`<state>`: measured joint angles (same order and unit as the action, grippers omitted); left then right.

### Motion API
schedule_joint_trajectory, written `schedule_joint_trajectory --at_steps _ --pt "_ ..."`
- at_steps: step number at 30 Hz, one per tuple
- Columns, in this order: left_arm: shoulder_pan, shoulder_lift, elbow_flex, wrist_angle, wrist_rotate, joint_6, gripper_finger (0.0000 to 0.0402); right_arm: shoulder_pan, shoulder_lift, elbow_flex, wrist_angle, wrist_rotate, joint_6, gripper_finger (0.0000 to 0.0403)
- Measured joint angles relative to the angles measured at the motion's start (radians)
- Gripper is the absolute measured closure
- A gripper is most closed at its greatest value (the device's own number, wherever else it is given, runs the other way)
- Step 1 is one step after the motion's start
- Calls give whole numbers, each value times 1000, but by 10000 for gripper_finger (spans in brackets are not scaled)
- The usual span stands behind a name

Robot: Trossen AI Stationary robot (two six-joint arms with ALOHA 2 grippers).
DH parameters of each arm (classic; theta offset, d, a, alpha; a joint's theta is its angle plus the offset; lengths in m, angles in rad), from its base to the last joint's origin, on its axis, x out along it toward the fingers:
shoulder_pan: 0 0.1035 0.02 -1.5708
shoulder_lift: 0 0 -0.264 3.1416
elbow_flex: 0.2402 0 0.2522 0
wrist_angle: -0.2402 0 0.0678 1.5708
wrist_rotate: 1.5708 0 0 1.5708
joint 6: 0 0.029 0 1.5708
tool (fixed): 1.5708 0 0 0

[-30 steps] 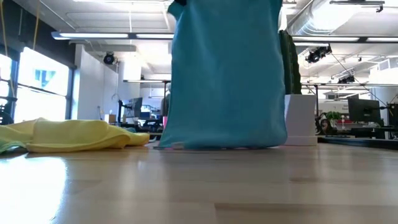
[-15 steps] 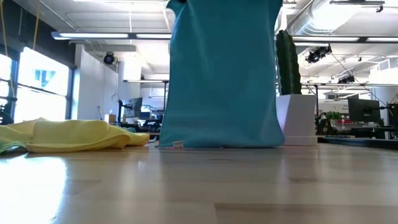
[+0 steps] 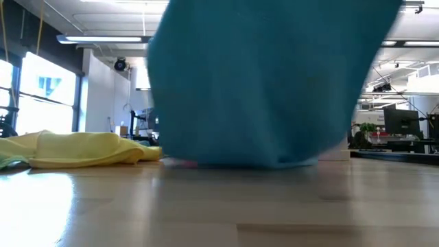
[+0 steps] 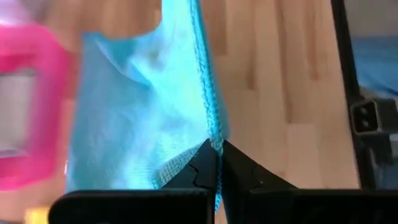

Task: Fold microfiber towels
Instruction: Fold the bottom blue microfiber cloth

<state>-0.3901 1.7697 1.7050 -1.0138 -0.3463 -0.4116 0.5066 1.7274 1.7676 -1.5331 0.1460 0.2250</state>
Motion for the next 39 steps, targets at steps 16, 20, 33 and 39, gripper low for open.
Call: schedule_joint_trajectory --at_steps 16,20,33,39 --pt "-133 179 0 96 160 -119 401 159 225 0 176 -88 41 403" --pt "-129 181 -1 83 154 -79 401 153 239 0 177 -68 -19 403" --pt "-17 181 -140 27 40 -23 401 12 230 -131 215 -6 -151 403" --pt "49 181 -196 34 33 4 401 -66 227 -249 300 14 -235 403"
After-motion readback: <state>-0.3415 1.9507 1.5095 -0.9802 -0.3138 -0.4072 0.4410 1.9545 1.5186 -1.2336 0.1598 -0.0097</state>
